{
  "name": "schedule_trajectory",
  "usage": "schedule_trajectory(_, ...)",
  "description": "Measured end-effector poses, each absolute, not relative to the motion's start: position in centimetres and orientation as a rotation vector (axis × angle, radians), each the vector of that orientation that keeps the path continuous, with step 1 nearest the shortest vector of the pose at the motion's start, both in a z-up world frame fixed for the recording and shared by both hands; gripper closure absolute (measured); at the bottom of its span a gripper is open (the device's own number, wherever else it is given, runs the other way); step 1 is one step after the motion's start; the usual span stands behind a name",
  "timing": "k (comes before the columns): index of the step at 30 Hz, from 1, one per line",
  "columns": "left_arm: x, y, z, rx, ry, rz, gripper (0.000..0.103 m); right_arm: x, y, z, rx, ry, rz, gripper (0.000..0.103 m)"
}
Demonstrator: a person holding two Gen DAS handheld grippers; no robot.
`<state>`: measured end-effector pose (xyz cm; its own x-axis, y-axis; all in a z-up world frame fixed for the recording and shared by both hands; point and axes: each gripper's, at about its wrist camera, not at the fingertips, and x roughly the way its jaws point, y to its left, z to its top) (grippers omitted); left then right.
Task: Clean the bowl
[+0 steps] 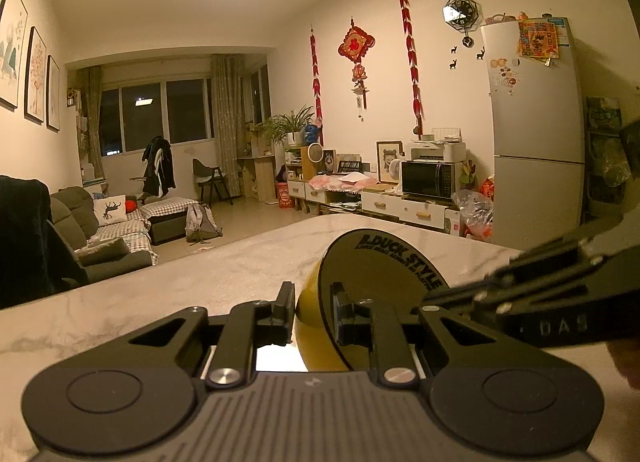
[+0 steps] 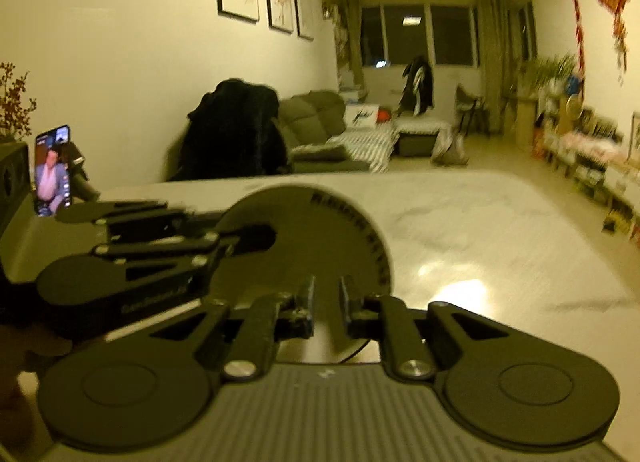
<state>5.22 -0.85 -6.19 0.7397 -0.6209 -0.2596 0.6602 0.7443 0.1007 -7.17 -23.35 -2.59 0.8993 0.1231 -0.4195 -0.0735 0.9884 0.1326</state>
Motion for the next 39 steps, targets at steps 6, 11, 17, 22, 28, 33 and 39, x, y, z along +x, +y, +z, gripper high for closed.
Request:
schedule_trajectory(6,5.2,-0.8,-6.1,0.189,0.216,-0.708,0.084,-7.8,-24.8,-1.9,0.233,0.438,0.101,0.065)
schedule_trajectory(11,5.1,-0.8,-6.0,0.194,0.213,-0.708,0.084,-8.8,-25.7,-1.5,0.282,0.453,0.084,0.06)
schedule_trajectory(17,5.2,-0.8,-6.0,0.193,0.218,-0.715,0.082,-10.1,-25.2,-0.8,0.233,0.448,0.079,0.059)
schedule_trajectory(22,5.2,-0.8,-6.0,0.189,0.22,-0.717,0.082,-11.5,-24.2,-0.3,0.141,0.457,0.135,0.057)
schedule_trajectory(28,5.4,-0.7,-6.1,0.189,0.219,-0.717,0.082,-13.6,-22.3,-0.1,-0.084,0.462,0.202,0.055)
schedule_trajectory(33,5.3,-0.7,-6.0,0.189,0.219,-0.717,0.082,-14.4,-20.3,-0.2,-0.296,0.448,0.226,0.049)
schedule_trajectory(39,5.2,-0.8,-6.0,0.19,0.219,-0.717,0.082,-14.0,-16.9,-2.5,-0.67,0.406,0.193,0.05)
